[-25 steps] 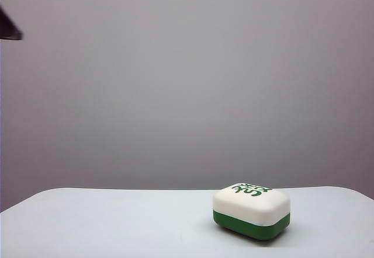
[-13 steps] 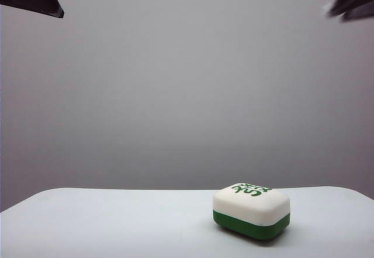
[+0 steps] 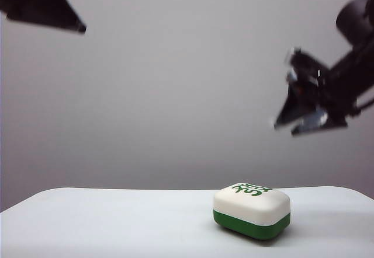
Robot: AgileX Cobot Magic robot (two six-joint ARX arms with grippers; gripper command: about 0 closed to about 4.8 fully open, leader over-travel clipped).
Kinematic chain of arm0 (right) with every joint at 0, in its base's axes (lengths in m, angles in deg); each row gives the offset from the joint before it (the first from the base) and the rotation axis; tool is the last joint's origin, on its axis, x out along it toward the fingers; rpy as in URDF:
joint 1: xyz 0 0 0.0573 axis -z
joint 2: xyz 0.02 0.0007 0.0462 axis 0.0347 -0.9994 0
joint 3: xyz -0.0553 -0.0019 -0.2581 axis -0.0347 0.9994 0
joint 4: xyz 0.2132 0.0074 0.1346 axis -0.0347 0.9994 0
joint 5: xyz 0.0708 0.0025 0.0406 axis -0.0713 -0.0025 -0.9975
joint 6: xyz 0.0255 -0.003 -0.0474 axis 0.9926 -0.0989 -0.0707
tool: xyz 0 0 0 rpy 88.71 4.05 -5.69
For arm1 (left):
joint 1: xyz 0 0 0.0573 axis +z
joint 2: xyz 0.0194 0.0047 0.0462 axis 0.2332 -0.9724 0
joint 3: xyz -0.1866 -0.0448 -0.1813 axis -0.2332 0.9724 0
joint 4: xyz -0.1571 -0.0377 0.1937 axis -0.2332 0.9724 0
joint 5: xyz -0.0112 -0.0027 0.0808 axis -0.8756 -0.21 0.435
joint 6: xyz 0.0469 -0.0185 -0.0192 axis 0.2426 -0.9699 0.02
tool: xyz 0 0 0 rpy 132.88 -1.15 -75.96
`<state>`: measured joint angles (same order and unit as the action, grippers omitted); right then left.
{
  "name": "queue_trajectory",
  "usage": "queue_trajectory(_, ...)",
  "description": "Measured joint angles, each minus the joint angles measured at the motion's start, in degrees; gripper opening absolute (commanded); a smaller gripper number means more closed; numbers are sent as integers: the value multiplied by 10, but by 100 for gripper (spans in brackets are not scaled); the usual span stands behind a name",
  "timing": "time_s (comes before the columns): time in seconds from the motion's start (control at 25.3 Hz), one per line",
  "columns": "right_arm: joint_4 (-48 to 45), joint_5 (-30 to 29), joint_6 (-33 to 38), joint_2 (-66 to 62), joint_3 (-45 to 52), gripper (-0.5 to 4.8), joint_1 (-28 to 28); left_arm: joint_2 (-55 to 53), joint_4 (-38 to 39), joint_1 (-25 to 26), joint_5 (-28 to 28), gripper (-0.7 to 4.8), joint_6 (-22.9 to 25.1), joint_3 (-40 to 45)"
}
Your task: Pick up the foam mahjong on the table and turn it over.
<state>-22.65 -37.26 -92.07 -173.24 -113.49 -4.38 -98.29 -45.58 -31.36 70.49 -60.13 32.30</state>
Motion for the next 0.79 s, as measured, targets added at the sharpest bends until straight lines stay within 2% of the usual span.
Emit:
queue_trajectory(0.12,23,-5,-19,-38,0,235,2,-2,61,0,-37,-5,16,4)
queue_trajectory(0.28,36,-45,-28,-71,0,235,7,-2,158,-1,-93,-5,54,4)
queue_trajectory(0.32,36,-47,-29,-81,0,241,7,-2,191,0,-123,-5,59,4)
queue_trajectory(0.36,36,-47,-29,-88,-1,280,7,-2,201,0,-136,-5,61,4)
queue_trajectory(0.39,36,-49,-29,-106,-4,285,7,-2,215,-1,-163,-5,61,4)
queue_trajectory(0.55,47,-76,-30,-162,-30,306,7,-2,218,-1,-174,-5,62,4)
queue_trajectory(0.79,50,-157,-29,-192,-46,307,6,-2,218,-1,-176,-5,60,4)
